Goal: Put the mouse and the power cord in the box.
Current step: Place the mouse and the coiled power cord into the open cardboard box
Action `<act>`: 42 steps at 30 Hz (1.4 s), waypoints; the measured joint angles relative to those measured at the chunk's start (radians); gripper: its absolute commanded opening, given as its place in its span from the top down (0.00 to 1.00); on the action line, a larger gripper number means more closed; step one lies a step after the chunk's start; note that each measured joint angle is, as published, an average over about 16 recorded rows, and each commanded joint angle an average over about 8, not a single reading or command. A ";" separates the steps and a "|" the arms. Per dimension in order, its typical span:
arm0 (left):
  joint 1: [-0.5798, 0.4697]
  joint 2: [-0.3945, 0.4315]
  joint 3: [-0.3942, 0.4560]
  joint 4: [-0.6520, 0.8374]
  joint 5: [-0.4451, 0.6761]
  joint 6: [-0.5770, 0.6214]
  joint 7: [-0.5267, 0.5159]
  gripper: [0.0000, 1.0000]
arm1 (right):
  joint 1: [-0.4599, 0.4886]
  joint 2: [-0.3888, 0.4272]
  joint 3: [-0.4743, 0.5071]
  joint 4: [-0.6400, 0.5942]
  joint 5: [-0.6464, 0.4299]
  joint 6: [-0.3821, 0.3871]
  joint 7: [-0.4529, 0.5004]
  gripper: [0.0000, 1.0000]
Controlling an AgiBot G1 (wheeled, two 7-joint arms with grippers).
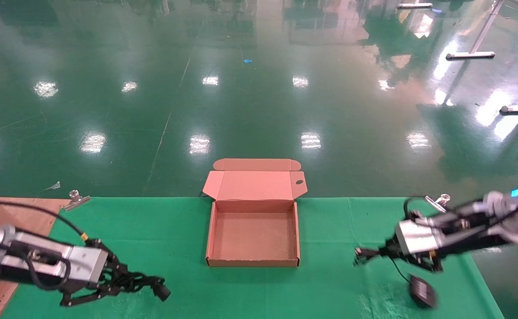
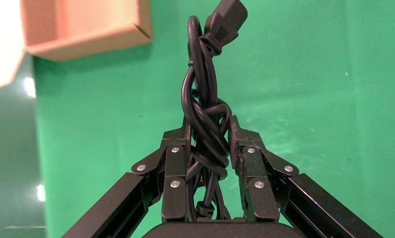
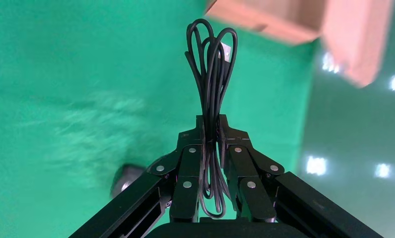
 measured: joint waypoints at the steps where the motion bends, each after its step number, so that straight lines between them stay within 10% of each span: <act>1: -0.013 0.004 0.001 -0.006 0.001 0.004 -0.004 1.00 | 0.014 -0.003 0.002 0.003 0.003 -0.009 0.004 1.00; 24: -0.228 0.191 -0.012 -0.052 -0.009 -0.036 -0.101 1.00 | 0.215 -0.180 0.029 0.036 0.041 -0.017 0.139 1.00; 42: -0.169 0.281 -0.038 -0.020 -0.042 -0.195 0.051 1.00 | 0.232 -0.195 0.047 0.014 0.069 -0.035 0.124 1.00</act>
